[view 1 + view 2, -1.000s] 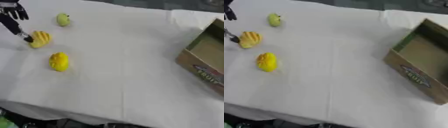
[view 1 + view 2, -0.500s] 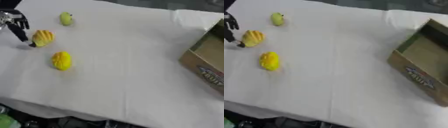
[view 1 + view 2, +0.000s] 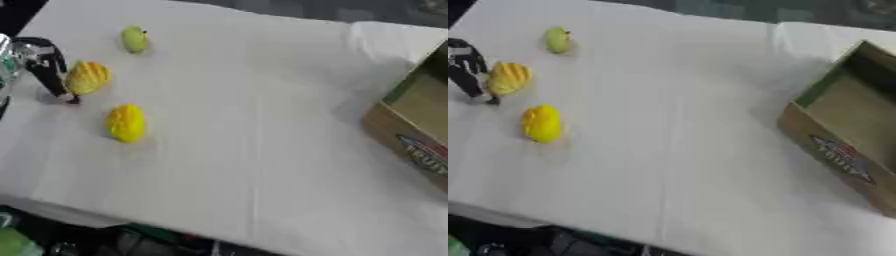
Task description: Pick up the objects with one hand, pass them to the other hand, and then place them into the box on the other side of the table.
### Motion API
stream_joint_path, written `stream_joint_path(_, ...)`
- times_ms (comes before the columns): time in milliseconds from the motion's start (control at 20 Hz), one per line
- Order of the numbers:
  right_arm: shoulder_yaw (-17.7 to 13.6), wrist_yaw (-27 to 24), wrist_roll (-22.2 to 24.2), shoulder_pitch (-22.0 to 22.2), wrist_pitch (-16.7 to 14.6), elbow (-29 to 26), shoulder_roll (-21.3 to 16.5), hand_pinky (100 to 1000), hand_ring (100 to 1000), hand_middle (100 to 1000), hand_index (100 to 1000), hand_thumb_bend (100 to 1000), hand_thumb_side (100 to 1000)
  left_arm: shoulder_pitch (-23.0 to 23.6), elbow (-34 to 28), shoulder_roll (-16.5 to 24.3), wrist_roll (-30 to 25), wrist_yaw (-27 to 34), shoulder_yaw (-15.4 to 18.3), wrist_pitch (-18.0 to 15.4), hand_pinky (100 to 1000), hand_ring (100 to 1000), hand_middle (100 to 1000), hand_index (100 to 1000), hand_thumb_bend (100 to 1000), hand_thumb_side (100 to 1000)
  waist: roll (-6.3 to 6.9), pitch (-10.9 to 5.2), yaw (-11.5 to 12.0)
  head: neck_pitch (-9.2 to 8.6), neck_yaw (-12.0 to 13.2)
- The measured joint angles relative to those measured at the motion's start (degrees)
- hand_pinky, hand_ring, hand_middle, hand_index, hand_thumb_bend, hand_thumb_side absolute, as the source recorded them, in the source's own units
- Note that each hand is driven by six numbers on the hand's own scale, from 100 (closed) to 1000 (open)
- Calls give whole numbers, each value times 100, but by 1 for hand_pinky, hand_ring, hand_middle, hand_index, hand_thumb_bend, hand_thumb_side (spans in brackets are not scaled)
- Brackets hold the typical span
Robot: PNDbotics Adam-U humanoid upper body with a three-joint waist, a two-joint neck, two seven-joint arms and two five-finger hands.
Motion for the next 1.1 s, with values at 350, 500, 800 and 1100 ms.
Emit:
stream_joint_path(350, 6, 5, 7, 2, 4, 6, 50, 859, 834, 794, 824, 390, 369, -83, 18, -144, 145, 157, 30, 298, 766, 730, 640, 701, 482, 260, 1, 30, -27, -3, 28)
stream_joint_path(500, 6, 5, 7, 3, 5, 16, 51, 860, 834, 794, 823, 390, 369, -122, 120, -190, 168, 7, 30, 301, 755, 717, 621, 673, 434, 210, 2, 31, -31, -4, 54)
stream_joint_path(800, 5, 0, 11, 11, 9, 25, 53, 860, 834, 793, 823, 387, 369, -134, 160, -269, 286, -135, 58, 235, 714, 644, 558, 582, 298, 151, 2, 31, -36, -4, 68)
stream_joint_path(1100, 4, -13, 11, 25, 9, 22, 52, 860, 833, 793, 823, 384, 366, 42, -765, -90, 274, 395, 13, 312, 704, 625, 550, 575, 264, 150, 2, 31, -23, -3, 50)
